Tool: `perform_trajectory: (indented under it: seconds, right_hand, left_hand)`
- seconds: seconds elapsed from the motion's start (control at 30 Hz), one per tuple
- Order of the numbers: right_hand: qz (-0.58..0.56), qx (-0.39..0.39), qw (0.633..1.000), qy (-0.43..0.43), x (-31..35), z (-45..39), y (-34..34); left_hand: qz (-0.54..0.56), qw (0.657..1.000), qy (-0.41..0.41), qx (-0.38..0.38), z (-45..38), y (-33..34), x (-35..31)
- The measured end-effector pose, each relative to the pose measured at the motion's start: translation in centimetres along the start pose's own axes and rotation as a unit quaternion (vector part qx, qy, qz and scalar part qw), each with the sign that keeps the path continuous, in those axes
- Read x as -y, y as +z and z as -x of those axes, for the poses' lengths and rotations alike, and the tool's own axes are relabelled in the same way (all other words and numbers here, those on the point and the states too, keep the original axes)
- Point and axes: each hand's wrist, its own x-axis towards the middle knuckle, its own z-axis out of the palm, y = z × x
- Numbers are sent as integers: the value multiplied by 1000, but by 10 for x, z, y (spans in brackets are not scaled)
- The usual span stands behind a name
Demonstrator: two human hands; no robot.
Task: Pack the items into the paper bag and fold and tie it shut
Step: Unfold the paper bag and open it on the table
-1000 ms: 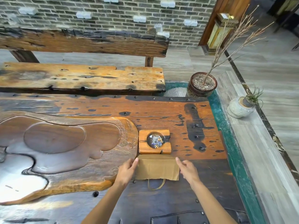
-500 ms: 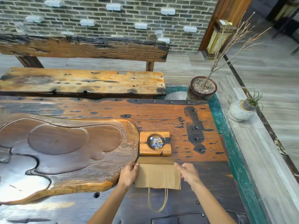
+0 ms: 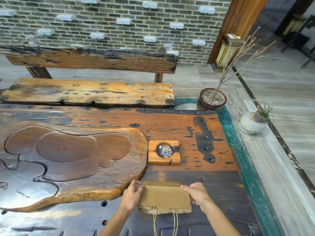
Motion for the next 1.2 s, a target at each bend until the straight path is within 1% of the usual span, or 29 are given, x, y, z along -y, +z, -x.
perform_trajectory:
  seconds: [0.17, 0.27, 0.33, 0.4, 0.5, 0.57, 0.67, 0.77, 0.9, 1.1, 1.2]
  right_hand:
    - [-45, 10, 998, 29, -7, 5, 4]
    - [-69, 25, 996, 49, -6, 5, 6]
    - [-85, 37, 993, 67, -4, 4, 7]
    - [-103, 48, 990, 85, -2, 4, 7]
    - [-123, 60, 984, 110, -3, 2, 8]
    - [-132, 65, 982, 120, -4, 0, 8]
    - [-133, 74, 980, 130, -5, -2, 10]
    - [-126, 78, 980, 132, -8, -2, 12]
    - [-116, 80, 981, 130, -9, -1, 12]
    - [-121, 91, 980, 128, -12, 3, 11]
    - [-124, 89, 980, 125, -12, 4, 11]
  left_hand:
    - [52, 998, 14, 15, 22, -3, -1]
    - [106, 994, 36, 20, 33, -2, 4]
    - [138, 989, 42, 33, 39, -2, 12]
    - [144, 987, 43, 50, 43, -2, 21]
    - [111, 989, 74, 57, 45, -4, 32]
    - [75, 992, 91, 49, 46, -3, 33]
    - [36, 993, 115, 7, 46, 2, 31]
    - [10, 993, 115, -34, 50, 5, 23]
    - [-48, 984, 145, -95, 54, 6, 19]
    - [-118, 971, 158, -132, 56, 13, 13]
    - [-106, 975, 148, -126, 56, 17, 8]
